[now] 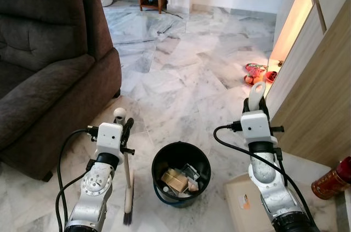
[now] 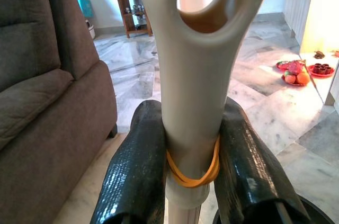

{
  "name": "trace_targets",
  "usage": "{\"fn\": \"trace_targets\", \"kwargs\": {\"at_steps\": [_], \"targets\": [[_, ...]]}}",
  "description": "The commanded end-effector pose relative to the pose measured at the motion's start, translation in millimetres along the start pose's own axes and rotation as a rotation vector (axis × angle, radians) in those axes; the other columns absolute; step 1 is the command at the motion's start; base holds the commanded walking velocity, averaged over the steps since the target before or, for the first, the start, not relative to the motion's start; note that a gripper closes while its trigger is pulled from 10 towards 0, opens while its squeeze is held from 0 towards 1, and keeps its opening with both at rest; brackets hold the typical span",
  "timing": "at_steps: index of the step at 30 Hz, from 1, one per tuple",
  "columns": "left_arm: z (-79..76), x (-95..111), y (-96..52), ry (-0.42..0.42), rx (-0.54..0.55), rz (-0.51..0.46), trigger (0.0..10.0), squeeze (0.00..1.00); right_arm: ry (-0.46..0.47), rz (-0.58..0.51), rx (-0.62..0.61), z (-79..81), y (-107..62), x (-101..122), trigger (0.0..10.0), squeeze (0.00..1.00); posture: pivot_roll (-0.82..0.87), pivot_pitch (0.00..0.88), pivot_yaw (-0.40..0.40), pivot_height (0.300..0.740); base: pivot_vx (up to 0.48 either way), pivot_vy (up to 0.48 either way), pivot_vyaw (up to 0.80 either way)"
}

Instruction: Sweep floor

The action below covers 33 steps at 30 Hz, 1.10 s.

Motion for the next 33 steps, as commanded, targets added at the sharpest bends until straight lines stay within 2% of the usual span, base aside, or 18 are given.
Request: {"fn": "trace_targets", "kwargs": {"at_steps": [1, 8, 33], "targets": [[3.7, 8.0, -0.2, 0.014, 0.001, -0.042, 10.0, 0.00, 0.019, -0.028, 0.028, 4.9, 5.4, 5.6, 10.0, 0.00, 0.14, 0.038, 0.031, 0.740, 0.000, 0.000, 0.00], [2.5, 4.9, -0.6, 0.013, -0.003, -0.027, 10.0, 0.00, 0.045, -0.021, 0.028, 8.3, 5.8, 3.8, 10.0, 0.00, 0.14, 0.048, 0.030, 0.740, 0.000, 0.000, 0.00], [4.7, 5.0, 1.2, 0.017, 0.007, -0.024, 10.0, 0.00, 0.051, -0.018, 0.036, 10.8, 6.8, 0.1, 10.0, 0.00, 0.13, 0.063, 0.029, 0.740, 0.000, 0.000, 0.00]]}}
Point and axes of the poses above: a point about 5 cm out from each wrist's last joint towards the gripper, its own y axis pointing out of the wrist towards the gripper, its own x axis along the axis of the wrist's last joint, z = x × y, the point moved 1 cm from there along y, pointing out of the wrist towards the gripper, and after that the axes turned 8 degrees about y, right-handed, at the moved point
